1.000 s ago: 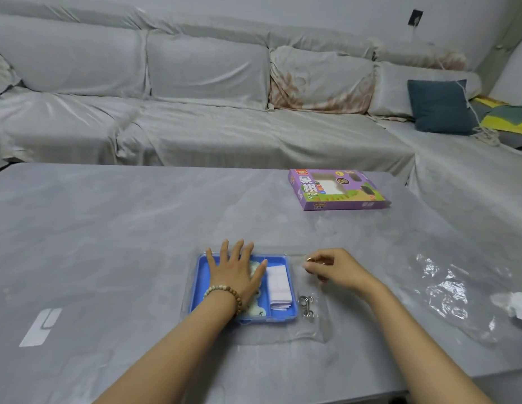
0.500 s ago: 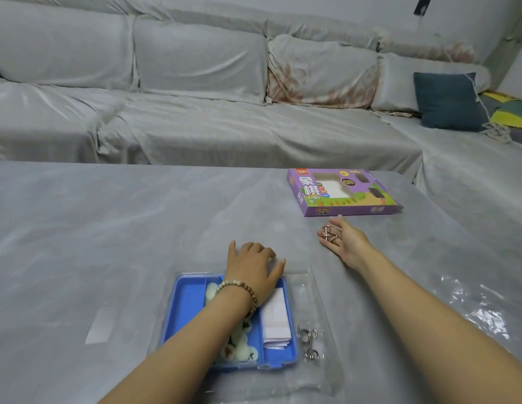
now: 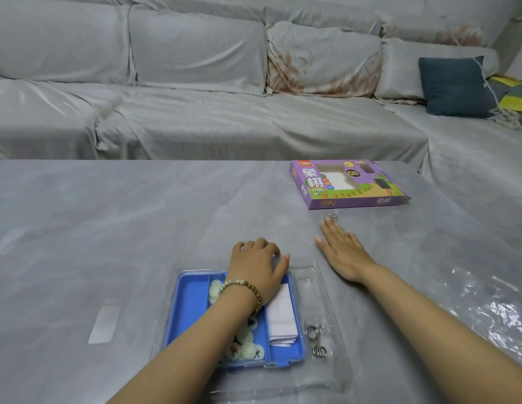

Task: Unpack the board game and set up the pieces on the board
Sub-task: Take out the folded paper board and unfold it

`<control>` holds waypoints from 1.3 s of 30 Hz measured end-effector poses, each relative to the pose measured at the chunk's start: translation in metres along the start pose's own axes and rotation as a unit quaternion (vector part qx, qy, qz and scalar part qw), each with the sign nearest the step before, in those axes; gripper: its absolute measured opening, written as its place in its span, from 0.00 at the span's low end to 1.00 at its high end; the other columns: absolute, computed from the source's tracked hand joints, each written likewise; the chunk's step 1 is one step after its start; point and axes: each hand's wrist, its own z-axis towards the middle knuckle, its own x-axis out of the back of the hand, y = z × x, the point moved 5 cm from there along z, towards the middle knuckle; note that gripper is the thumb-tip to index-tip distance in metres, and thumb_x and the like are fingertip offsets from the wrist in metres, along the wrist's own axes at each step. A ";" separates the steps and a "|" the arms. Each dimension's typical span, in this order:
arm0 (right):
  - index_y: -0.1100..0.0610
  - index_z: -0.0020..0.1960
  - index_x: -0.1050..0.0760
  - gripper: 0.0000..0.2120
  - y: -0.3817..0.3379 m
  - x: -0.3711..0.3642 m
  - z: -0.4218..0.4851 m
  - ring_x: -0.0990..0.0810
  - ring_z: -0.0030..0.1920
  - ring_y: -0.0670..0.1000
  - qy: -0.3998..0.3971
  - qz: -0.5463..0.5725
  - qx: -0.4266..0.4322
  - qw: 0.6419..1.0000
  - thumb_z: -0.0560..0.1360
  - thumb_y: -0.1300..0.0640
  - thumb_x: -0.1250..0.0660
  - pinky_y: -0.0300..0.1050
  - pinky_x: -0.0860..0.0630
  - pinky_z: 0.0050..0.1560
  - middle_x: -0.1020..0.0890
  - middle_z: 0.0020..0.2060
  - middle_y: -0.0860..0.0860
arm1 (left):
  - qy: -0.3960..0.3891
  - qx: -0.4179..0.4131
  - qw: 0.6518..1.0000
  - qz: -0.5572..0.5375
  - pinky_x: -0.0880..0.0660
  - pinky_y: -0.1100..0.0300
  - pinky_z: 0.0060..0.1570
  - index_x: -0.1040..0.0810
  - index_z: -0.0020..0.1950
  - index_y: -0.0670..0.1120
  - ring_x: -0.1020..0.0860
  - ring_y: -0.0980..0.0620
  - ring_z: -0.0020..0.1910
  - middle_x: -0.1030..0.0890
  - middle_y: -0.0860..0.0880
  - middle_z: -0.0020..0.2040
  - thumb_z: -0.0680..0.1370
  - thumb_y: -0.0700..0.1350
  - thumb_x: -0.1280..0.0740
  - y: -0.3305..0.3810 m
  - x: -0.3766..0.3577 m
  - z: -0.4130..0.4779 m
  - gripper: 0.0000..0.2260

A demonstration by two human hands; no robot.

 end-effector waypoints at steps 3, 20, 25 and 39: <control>0.53 0.78 0.59 0.28 -0.006 0.004 0.015 0.60 0.76 0.46 -0.007 0.000 -0.004 1.000 0.82 0.43 0.58 0.47 0.60 0.74 0.59 0.77 0.48 | 0.000 -0.001 1.000 0.003 0.42 0.57 0.66 0.26 0.61 0.52 0.29 0.52 0.59 0.26 0.53 0.59 0.80 0.58 0.50 0.000 -0.001 0.000 0.18; 0.48 0.53 0.23 0.16 -0.072 0.028 -0.176 0.30 0.57 0.41 0.078 0.051 0.217 0.972 0.76 0.42 0.44 0.42 0.39 0.67 0.24 0.51 0.41 | -0.079 -0.006 0.995 0.062 0.64 0.47 0.72 0.56 0.76 0.55 0.60 0.50 0.76 0.57 0.54 0.77 0.68 0.68 0.66 -0.001 0.001 -0.074 0.38; 0.46 0.65 0.30 0.29 -0.076 0.011 -0.189 0.39 0.69 0.44 0.027 -0.108 0.227 0.967 0.75 0.35 0.57 0.45 0.62 0.75 0.27 0.59 0.42 | -0.066 0.019 0.996 0.061 0.63 0.49 0.73 0.55 0.77 0.55 0.58 0.50 0.76 0.56 0.54 0.78 0.64 0.67 0.70 -0.005 -0.001 -0.084 0.42; 0.46 0.52 0.22 0.08 -0.066 0.009 -0.190 0.28 0.49 0.43 -0.003 0.087 0.181 0.980 0.78 0.47 0.38 0.37 0.31 0.54 0.22 0.45 0.40 | -0.046 0.019 0.998 0.044 0.60 0.49 0.74 0.52 0.77 0.56 0.56 0.50 0.76 0.53 0.54 0.78 0.80 0.60 0.53 -0.005 0.004 -0.084 0.26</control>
